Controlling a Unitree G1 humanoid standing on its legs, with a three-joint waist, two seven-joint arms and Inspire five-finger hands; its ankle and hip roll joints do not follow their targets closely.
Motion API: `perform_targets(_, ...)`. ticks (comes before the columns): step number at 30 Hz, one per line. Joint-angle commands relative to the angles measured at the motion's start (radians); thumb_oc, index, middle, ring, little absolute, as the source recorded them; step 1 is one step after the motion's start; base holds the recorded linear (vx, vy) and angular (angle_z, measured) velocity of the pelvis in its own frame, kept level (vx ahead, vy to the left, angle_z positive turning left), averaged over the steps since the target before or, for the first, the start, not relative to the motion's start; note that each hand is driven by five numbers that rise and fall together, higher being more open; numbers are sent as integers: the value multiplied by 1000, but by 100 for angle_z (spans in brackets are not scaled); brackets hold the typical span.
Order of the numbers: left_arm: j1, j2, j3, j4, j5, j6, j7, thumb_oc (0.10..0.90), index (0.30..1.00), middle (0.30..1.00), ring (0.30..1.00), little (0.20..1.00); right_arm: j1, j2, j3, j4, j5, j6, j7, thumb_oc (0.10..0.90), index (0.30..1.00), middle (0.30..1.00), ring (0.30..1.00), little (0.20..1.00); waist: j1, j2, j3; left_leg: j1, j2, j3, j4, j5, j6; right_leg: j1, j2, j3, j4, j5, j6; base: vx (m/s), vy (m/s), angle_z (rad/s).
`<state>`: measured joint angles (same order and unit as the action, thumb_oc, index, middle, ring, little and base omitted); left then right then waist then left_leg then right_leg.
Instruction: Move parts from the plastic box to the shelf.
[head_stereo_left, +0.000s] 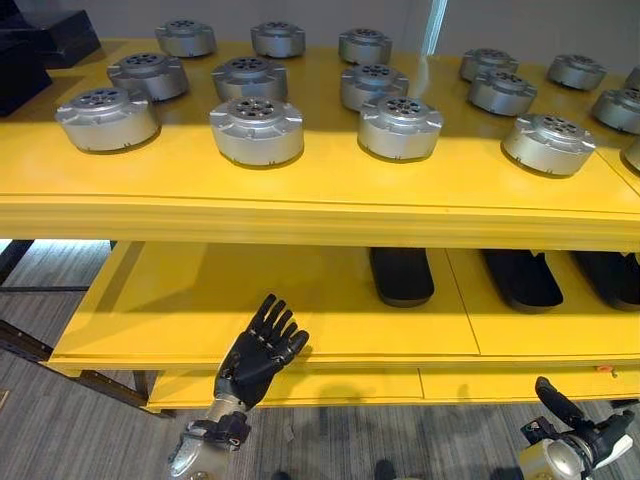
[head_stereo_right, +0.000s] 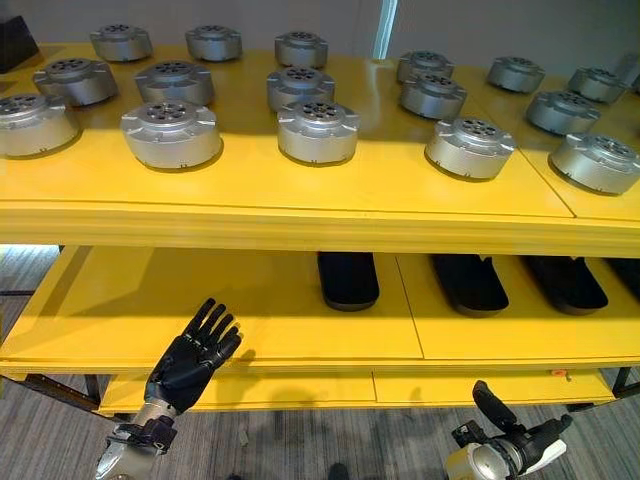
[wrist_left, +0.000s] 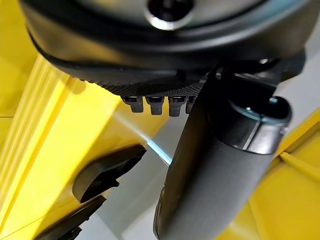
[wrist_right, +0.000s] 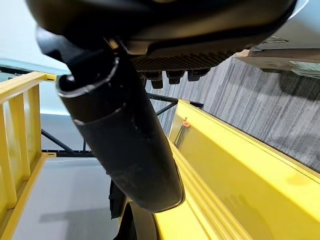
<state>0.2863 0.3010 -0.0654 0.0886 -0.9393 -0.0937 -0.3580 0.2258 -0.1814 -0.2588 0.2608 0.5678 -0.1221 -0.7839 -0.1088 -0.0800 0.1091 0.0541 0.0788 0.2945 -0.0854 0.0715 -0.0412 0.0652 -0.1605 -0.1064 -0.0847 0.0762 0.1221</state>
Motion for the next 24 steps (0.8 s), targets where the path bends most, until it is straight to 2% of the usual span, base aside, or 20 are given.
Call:
perform_targets(1,-114,28,16,-105,-1,-50,-56,900,1000,1000,1000,1000,-84,-80,-105,-48,-12,-79,-7,900,1000,1000,1000,1000,-4,8,31,122,-15,41,-1,-117,44,-30,-16,-10,19,84,91,-30,244,-50)
perform_targets(2,-120,29,12,-115,-12,-29,-26,900,1000,1000,1000,1000,-77,-78,-108,-50,-19,-60,5,900,1000,1000,1000,1000,-12,1,43,134,-19,60,3,-126,46,-62,-38,-21,20,131,105,-38,161,-58)
perform_targets(4,-127,38,10,-110,8,-36,-19,900,1000,1000,1000,1000,-73,-77,-113,-33,-7,-51,27,900,1000,1000,1000,1000,-20,-7,54,147,-12,90,7,-136,42,-103,-54,-45,43,174,120,-57,67,-63)
perform_targets(7,-126,43,8,-110,19,-66,16,900,1000,1000,1000,1000,-69,-88,-125,-5,8,-40,48,900,1000,1000,1000,1000,-16,-9,54,150,-1,139,4,-148,41,-116,-57,-114,106,168,134,-91,36,-76)
perform_targets(11,-129,59,16,-105,2,-70,33,900,1000,1000,1000,1000,-58,-90,-124,34,41,-20,70,900,1000,1000,1000,1000,-5,-8,44,107,-2,173,12,-136,74,-118,-74,-132,267,143,115,-165,-21,-64)
perform_targets(13,-118,61,27,-96,-1,-76,40,900,1000,1000,1000,1000,-63,-93,-117,40,24,-29,83,900,1000,1000,1000,1000,8,-3,43,99,6,203,18,-134,83,-113,-101,-161,345,145,106,-129,-48,-33)
perform_targets(15,-108,58,38,-86,10,-103,64,900,1000,1000,1000,1000,-71,-92,-108,33,12,-22,101,900,1000,1000,1000,1000,21,0,40,97,13,243,20,-132,86,-93,-135,-210,383,158,112,-117,-92,-94)
perform_targets(17,-102,51,54,-80,7,-132,88,900,1000,1000,1000,1000,-83,-93,-99,27,-5,-13,108,900,1000,1000,1000,1000,37,-3,36,94,19,286,28,-135,88,-63,-150,-261,381,147,115,-109,-175,-140)
perform_targets(18,-97,47,73,-79,-12,-155,117,900,1000,1000,1000,1000,-96,-102,-94,24,-15,0,117,900,1000,1000,1000,1000,51,-7,32,94,27,322,40,-133,82,-29,-146,-320,338,128,112,-83,-209,-100)
perform_targets(19,-99,46,83,-76,-17,-174,137,900,1000,1000,1000,1000,-107,-104,-85,21,-27,9,121,900,1000,1000,1000,1000,54,-9,35,101,29,338,45,-132,78,-28,-148,-348,327,145,112,-59,-206,-82)
perform_targets(21,-101,38,105,-84,-11,-182,160,900,1000,1000,1000,1000,-120,-109,-76,11,-58,25,117,900,1000,1000,1000,1000,59,-9,41,110,44,373,59,-128,67,-22,-139,-400,295,120,101,-44,-209,-122)
perform_targets(24,-96,22,120,-96,-17,-155,161,900,1000,1000,1000,1000,-110,-123,-89,-8,-87,68,113,900,1000,1000,1000,1000,51,-8,41,118,47,386,38,-107,53,-21,-112,-419,255,92,90,-50,-194,-83)
